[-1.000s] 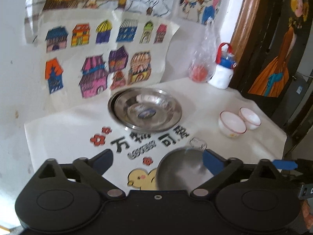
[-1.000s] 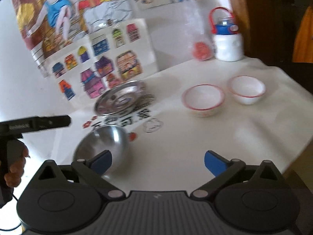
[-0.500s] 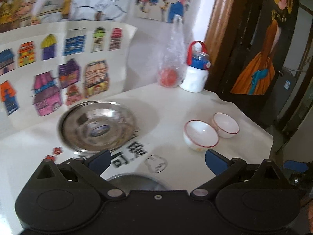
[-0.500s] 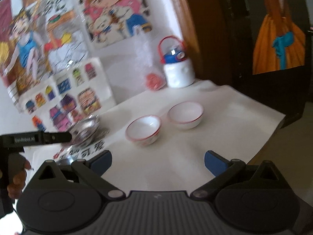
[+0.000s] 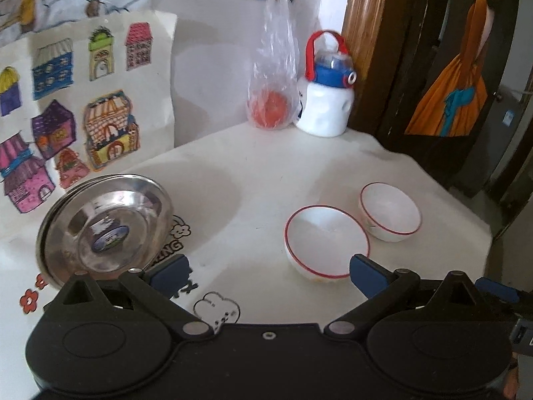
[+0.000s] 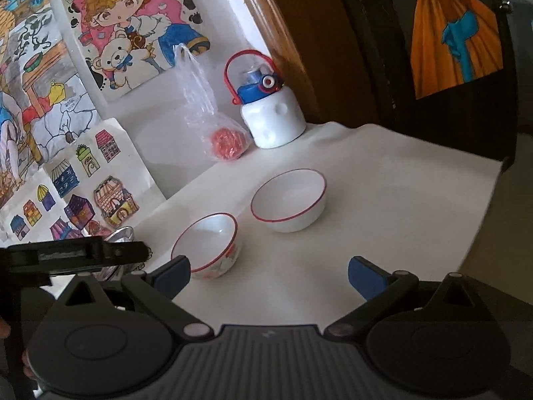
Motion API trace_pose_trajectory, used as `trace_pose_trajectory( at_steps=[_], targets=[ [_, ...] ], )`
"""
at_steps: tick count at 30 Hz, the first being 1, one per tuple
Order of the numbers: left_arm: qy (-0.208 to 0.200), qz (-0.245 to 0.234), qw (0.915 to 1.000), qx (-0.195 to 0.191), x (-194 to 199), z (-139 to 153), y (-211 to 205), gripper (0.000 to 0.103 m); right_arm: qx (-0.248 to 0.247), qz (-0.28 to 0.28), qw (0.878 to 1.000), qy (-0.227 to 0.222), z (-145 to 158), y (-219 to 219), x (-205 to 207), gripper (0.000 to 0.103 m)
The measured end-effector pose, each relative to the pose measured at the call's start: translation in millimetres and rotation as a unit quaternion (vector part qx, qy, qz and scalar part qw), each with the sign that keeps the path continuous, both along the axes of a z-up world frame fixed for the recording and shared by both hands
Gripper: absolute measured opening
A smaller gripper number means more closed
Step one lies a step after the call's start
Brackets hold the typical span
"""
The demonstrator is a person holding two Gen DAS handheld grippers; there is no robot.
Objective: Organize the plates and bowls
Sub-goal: 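Move both grippers to the white red-rimmed bowl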
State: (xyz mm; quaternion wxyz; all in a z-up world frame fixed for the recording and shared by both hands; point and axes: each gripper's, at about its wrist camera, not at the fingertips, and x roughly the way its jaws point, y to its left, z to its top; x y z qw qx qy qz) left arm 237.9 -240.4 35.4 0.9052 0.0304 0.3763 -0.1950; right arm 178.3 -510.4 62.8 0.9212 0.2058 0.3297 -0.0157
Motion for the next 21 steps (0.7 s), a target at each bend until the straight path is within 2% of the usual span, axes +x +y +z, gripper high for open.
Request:
trace_pose_trajectory(
  at_steps=[7,11,15,21],
  targets=[
    [0.014,0.011,0.9996,0.020,28,-15,-14,0.102,0.005,0.010,1.000,0.007,-13,0,20,0.103],
    [0.020,0.016,0.9992,0.029,39,-22,-17,0.102,0.018,-0.004,1.000,0.012,-17,1,33,0.103],
    [0.031,0.022,0.9989,0.029,51,-26,-17,0.102,0.034,-0.012,0.999,0.012,-21,3,43,0.103],
    [0.036,0.025,0.9985,0.032,60,-31,-18,0.102,0.028,-0.015,0.999,0.014,-28,12,51,0.101]
  ],
)
